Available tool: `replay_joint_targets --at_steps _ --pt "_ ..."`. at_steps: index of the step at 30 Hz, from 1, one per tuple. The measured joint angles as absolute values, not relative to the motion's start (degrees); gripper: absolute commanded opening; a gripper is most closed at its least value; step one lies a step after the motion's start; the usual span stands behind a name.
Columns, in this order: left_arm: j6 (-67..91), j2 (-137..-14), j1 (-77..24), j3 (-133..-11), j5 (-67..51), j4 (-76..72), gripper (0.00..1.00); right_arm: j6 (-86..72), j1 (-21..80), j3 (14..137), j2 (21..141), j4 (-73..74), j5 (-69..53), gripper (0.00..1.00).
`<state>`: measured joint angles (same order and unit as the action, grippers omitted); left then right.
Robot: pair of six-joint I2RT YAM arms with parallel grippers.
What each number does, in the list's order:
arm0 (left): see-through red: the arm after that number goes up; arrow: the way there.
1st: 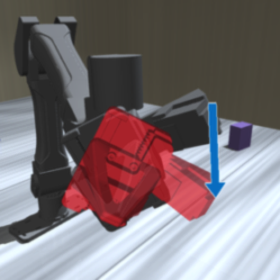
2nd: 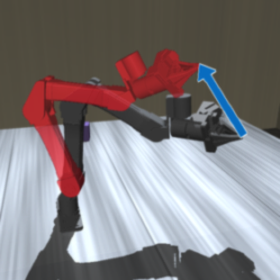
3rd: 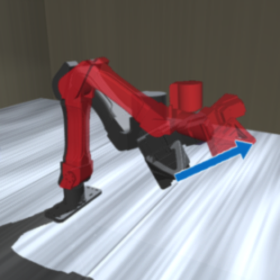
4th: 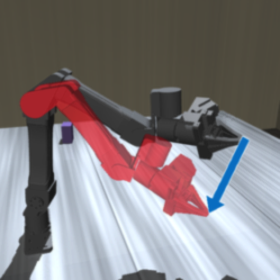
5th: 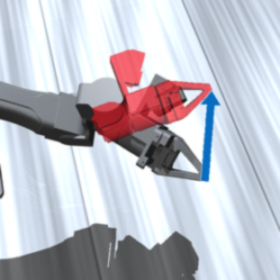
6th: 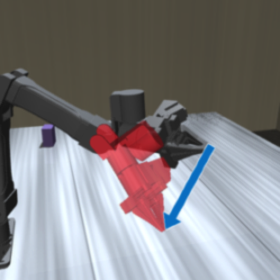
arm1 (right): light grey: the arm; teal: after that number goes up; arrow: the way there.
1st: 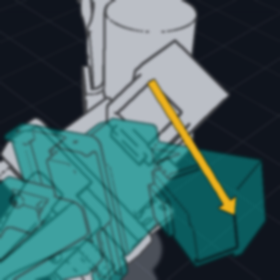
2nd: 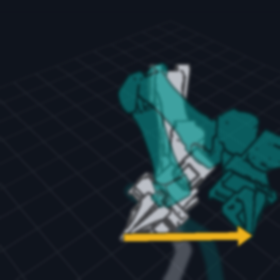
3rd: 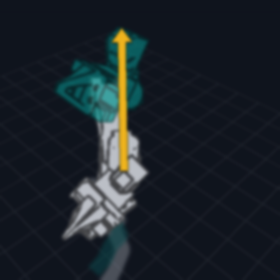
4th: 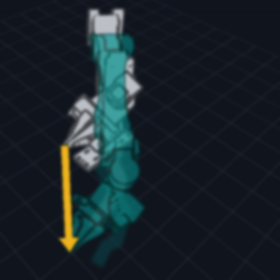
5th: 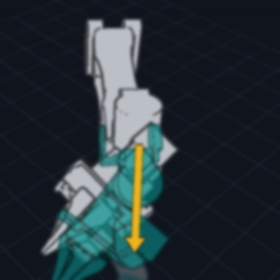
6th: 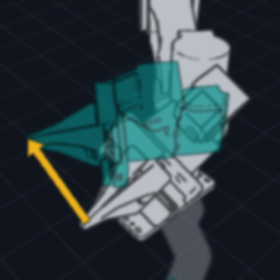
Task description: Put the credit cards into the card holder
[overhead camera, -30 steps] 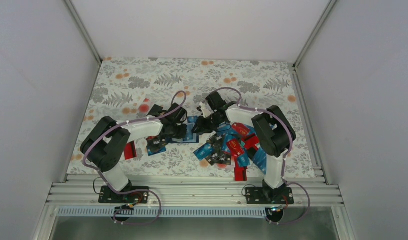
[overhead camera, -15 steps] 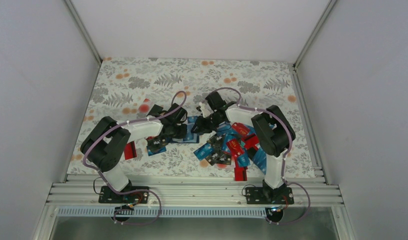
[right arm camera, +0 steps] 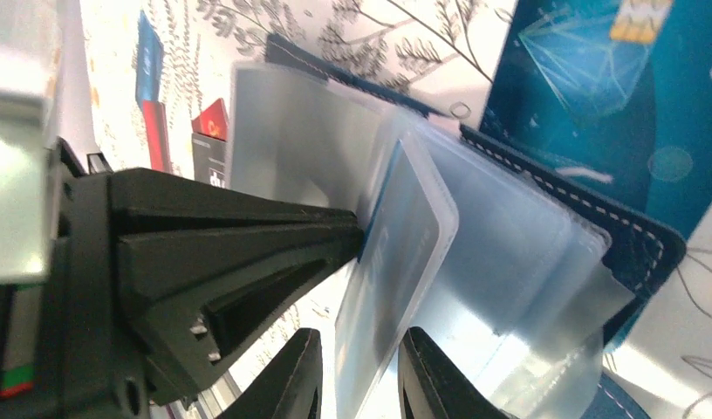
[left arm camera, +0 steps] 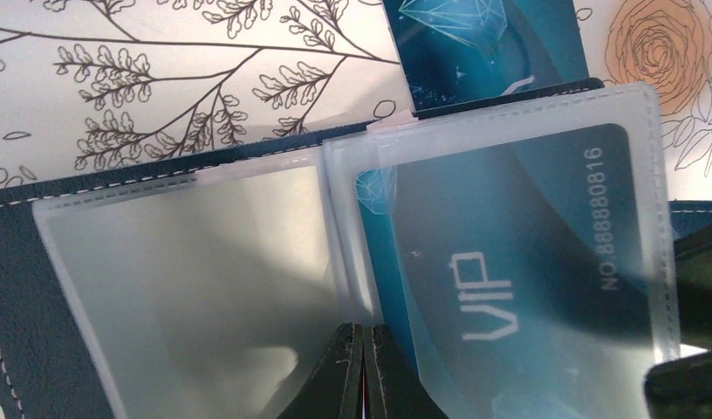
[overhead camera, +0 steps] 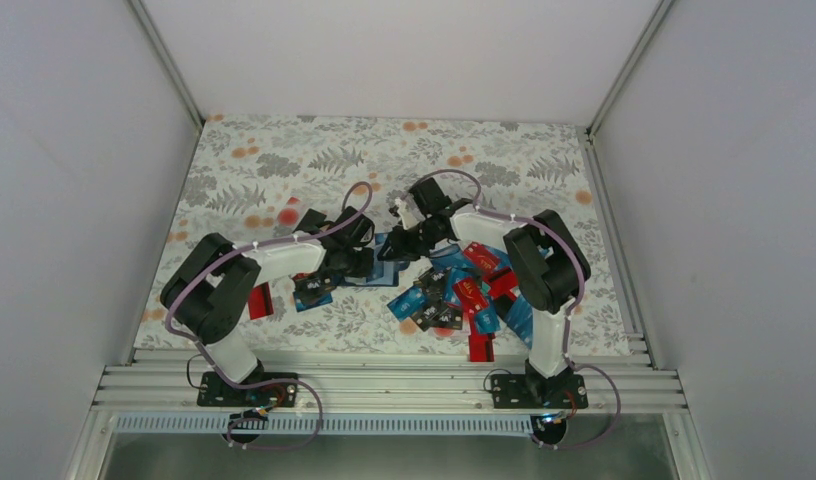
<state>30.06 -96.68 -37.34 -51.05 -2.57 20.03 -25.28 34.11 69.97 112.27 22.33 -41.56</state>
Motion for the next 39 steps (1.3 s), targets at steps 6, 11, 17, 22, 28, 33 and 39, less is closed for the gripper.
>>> replay_joint_targets --at_steps 6,11,17,22,28,33,39 --pt "30.72 -94.72 -37.34 -51.05 -1.48 22.81 0.02 -25.28 34.48 71.72 112.38 22.33 -41.91 0.24" --pt "31.11 -90.04 -37.34 -51.05 0.21 25.67 0.02 -25.30 35.00 72.44 112.99 22.52 -41.95 0.24" --pt "31.79 -84.93 -37.10 -51.05 2.11 27.94 0.02 -25.41 35.79 73.54 113.86 22.79 -41.87 0.24" --pt "32.18 -82.48 -36.36 -50.87 3.09 29.15 0.02 -25.52 36.42 73.93 114.19 23.73 -41.65 0.25" --pt "32.18 -78.63 -35.64 -48.18 3.55 29.78 0.02 -26.35 37.82 78.15 116.77 25.10 -41.34 0.34" --pt "32.23 -75.05 -35.14 -46.13 4.34 31.31 0.02 -26.98 40.32 83.50 120.44 26.06 -41.36 0.41" --pt "32.45 -70.96 -34.28 -44.73 5.56 33.58 0.02 -27.55 42.89 89.95 124.84 26.94 -41.89 0.47"
